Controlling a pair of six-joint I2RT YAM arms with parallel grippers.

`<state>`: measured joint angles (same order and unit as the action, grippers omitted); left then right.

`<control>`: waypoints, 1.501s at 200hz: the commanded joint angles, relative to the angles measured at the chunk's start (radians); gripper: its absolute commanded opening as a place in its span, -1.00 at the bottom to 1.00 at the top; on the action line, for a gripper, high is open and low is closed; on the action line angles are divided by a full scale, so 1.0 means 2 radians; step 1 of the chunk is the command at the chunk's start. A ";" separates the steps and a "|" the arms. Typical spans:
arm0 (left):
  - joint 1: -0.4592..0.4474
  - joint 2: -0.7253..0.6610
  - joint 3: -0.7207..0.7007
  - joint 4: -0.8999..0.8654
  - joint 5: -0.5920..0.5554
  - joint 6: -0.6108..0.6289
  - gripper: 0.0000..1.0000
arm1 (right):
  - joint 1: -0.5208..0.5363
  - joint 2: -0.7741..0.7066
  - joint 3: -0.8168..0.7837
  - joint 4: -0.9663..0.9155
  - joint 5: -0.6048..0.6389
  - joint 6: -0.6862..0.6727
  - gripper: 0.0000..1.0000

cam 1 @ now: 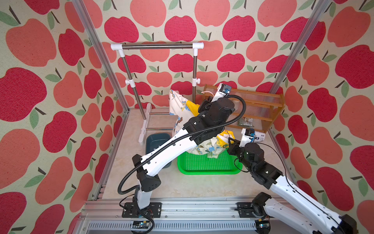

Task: Remove the clothespins securing jackets to the hanger
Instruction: Remove the jacket from the hanger.

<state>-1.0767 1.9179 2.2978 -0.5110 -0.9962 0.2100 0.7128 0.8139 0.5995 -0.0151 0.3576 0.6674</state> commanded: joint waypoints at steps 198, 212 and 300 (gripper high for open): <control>-0.045 0.027 0.063 -0.062 -0.058 -0.065 -1.00 | -0.038 -0.109 0.148 -0.172 -0.091 -0.236 0.39; -0.047 0.028 0.066 -0.060 -0.054 -0.061 -1.00 | -0.038 -0.084 0.159 -0.171 -0.142 -0.257 0.39; -0.057 0.019 0.079 -0.123 -0.017 -0.093 -1.00 | -0.038 0.046 0.227 -0.100 -0.251 -0.336 0.33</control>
<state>-1.1786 1.9751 2.4245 -0.7151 -1.0344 0.0418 0.6407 0.8875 0.9836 -0.3149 -0.0738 0.0536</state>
